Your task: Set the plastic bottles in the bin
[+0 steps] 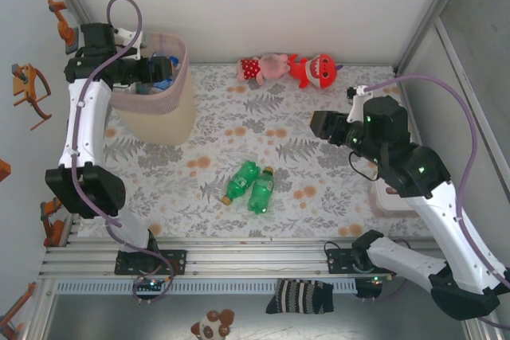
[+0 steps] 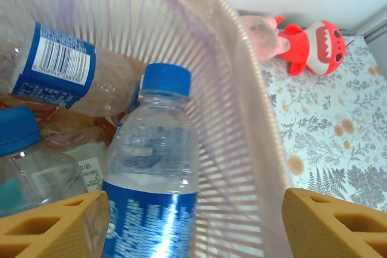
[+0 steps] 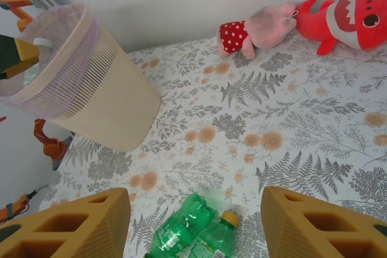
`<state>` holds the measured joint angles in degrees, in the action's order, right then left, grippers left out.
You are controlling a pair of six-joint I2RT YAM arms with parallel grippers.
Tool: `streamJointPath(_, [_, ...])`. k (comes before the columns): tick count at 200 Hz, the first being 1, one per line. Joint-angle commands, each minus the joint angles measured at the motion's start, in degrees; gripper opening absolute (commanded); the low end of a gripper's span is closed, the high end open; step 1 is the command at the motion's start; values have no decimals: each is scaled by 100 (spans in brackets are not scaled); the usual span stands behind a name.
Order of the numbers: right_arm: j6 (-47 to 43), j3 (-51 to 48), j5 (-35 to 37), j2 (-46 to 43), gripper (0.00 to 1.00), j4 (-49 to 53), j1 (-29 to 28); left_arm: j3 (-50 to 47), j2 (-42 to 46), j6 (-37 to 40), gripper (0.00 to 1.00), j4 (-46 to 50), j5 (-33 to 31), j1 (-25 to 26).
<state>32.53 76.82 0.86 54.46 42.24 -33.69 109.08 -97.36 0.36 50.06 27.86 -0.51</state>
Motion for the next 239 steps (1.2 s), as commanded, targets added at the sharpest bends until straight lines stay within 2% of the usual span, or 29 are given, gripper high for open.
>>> streamJointPath(1, [64, -96, 96, -128, 58, -36, -14, 150, 235, -68, 73, 194, 141, 16])
streamJointPath(53, [104, -159, 81, -130, 58, -75, -12, 171, 623, 2, 70, 424, 161, 274])
streamJointPath(118, [144, -294, 81, -150, 58, -67, -14, -476, 1200, 2, 69, 470, -158, 1154])
streamJointPath(188, [191, -473, 149, -196, 58, -67, -14, -1996, 1793, -400, 67, -61, -768, 2375])
streamJointPath(239, [163, -492, 143, -104, 58, -36, -15, -3264, 1819, -840, 66, -468, -1322, 3378])
